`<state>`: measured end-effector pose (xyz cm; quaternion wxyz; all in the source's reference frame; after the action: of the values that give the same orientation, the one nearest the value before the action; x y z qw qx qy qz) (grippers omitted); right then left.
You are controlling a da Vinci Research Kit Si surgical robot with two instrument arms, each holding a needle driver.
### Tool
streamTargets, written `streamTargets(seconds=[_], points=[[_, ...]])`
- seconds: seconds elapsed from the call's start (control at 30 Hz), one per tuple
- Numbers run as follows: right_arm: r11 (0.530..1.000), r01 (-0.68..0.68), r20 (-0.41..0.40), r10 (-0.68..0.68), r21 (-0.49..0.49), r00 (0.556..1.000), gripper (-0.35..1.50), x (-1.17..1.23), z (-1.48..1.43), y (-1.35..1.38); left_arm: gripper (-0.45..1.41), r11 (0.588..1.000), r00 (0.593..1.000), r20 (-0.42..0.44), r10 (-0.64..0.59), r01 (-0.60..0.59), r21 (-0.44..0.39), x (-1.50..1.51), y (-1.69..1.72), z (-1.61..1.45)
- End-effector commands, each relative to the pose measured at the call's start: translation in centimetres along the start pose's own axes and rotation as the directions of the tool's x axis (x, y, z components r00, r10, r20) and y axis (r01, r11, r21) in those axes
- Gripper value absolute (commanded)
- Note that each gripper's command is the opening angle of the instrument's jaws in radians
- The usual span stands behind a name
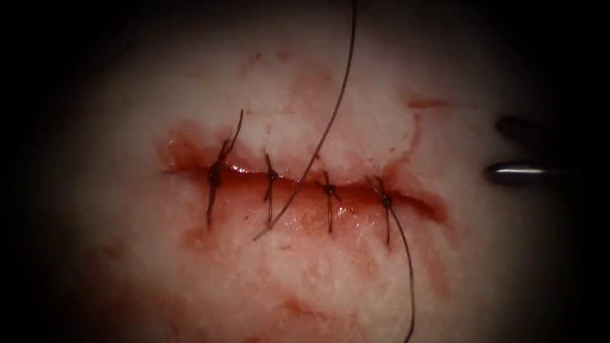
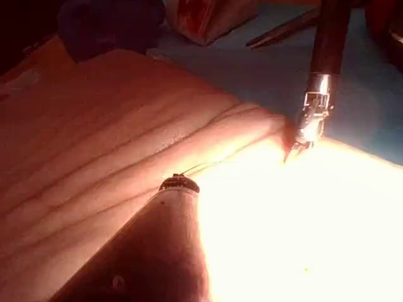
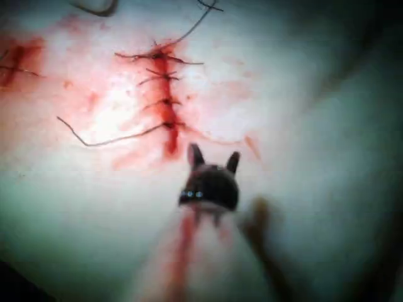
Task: Wound Closure
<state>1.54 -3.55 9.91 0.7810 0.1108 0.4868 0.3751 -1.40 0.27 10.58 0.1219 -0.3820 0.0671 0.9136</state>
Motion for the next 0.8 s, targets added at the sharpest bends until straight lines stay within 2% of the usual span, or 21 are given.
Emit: streamTargets(seconds=[0.03, 0.1, 0.27, 0.3, 0.5, 0.7, 0.8], points=[[1.000, 0.003, 0.000, -0.003, 0.011, 1.000, 1.33, -0.04, 0.10, -0.06, -0.45, 1.000, 1.000, 0.005, 0.005, -0.005, 0.011, 0.00, -0.01, 0.14], [1.000, 0.004, -0.001, -0.004, 0.014, 1.000, 1.33, -0.05, 0.12, -0.09, -0.28, 1.000, 1.000, 0.029, 0.003, -0.002, -0.006, -0.08, 0.10, 0.33], [1.000, 0.005, -0.001, -0.005, 0.016, 1.000, 1.33, -0.06, 0.10, -0.13, -0.35, 0.998, 0.999, 0.048, 0.003, -0.001, -0.058, -0.28, 0.34, 0.71], [1.000, 0.006, -0.001, -0.006, 0.017, 1.000, 1.33, -0.07, 0.10, -0.14, -0.45, 0.997, 0.998, 0.066, 0.003, 0.003, -0.082, -0.40, 0.46, 0.89], [1.000, 0.007, -0.002, -0.007, 0.016, 1.000, 1.35, -0.08, 0.12, -0.16, -0.45, 0.993, 0.996, 0.093, -0.009, 0.020, -0.113, -0.75, 0.65, 1.35], [1.000, 0.011, -0.003, -0.011, 0.019, 1.000, 1.35, -0.12, 0.13, -0.18, -0.43, 0.989, 0.994, 0.107, -0.017, 0.032, -0.142, -0.96, 0.78, 1.66], [1.000, 0.012, -0.003, -0.012, 0.019, 1.000, 1.35, -0.13, 0.13, -0.19, 0.00, 0.987, 0.994, 0.110, -0.022, 0.039, -0.153, -1.00, 0.81, 1.71]])
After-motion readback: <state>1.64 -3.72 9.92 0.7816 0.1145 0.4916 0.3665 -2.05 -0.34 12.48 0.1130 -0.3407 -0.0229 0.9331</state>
